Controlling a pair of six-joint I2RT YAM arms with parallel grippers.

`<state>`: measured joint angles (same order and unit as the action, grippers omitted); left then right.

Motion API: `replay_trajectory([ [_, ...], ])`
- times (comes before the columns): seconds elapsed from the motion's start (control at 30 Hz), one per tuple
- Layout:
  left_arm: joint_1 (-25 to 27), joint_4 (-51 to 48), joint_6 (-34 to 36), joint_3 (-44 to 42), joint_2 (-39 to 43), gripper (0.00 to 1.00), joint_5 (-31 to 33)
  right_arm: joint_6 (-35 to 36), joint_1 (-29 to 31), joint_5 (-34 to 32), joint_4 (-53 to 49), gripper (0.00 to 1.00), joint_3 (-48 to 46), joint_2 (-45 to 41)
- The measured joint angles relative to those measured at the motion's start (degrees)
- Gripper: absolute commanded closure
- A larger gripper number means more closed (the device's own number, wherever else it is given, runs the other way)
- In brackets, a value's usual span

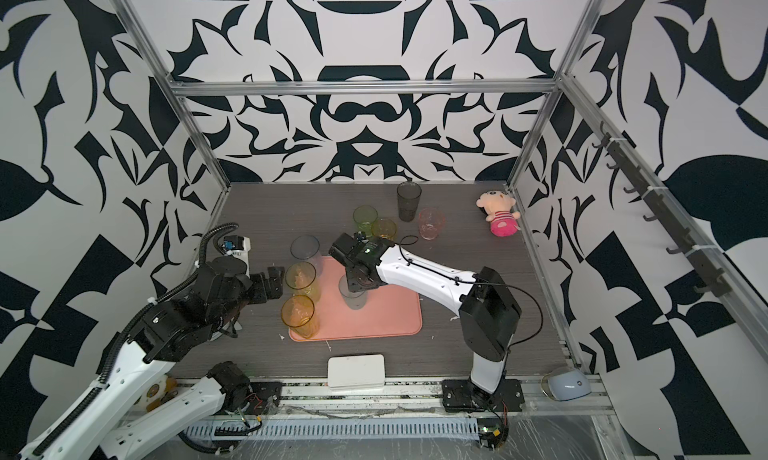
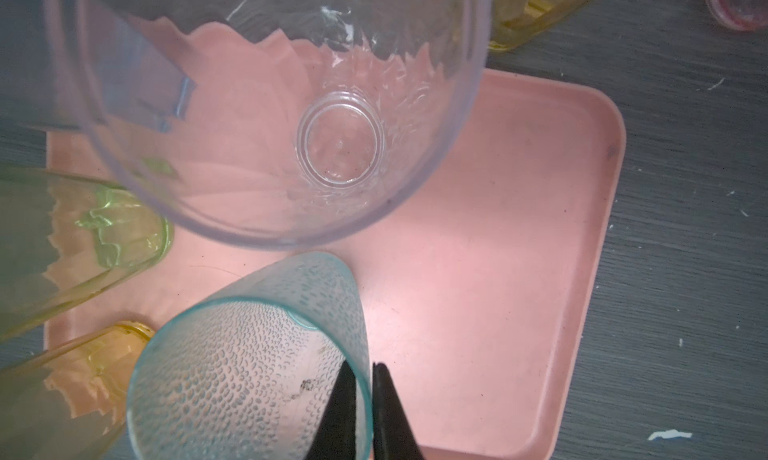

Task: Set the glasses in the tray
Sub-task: 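Lower the teal cup onto the tray and open right gripper, then raise right gripper and move it over the dark gray cup beyond the tray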

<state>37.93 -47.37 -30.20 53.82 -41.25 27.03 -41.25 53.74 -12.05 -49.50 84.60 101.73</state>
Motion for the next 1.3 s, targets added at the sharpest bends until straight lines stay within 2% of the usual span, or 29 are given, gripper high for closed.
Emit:
replay_trajectory([
  [0.33, 0.0, -0.07, 0.0, 0.02, 0.0, 0.01, 0.0, 1.81, 0.0, -0.39, -1.18, 0.81, 4.02, -0.02],
  [0.67, 0.0, -0.24, 0.0, 0.02, -0.5, 0.0, 0.11, 7.5, -2.03, -3.56, -3.89, 0.76, 9.18, -2.12],
  [0.83, 0.0, -0.22, 0.0, 0.04, -1.4, 0.01, 0.2, 12.04, -7.98, -5.05, -2.64, 0.73, 11.74, -5.9],
  [0.9, 0.0, -0.2, 0.0, 0.04, -1.75, 0.0, 0.22, 14.05, -12.02, -5.66, -1.03, 0.69, 11.85, -7.41],
  [1.0, 0.0, -0.22, 0.02, 0.07, -2.36, 0.01, 0.5, 16.24, -18.23, -5.77, 2.16, 0.67, 11.85, -8.46],
  [1.17, 0.0, -0.48, 0.07, 0.46, -2.97, 0.0, 1.31, 18.56, -27.45, -4.31, 7.15, 0.64, 11.85, -7.98],
  [1.3, 0.0, -0.63, 0.07, 0.83, -2.99, 0.0, 1.86, 19.89, -31.89, -2.89, 8.98, 0.63, 13.51, -5.73],
])
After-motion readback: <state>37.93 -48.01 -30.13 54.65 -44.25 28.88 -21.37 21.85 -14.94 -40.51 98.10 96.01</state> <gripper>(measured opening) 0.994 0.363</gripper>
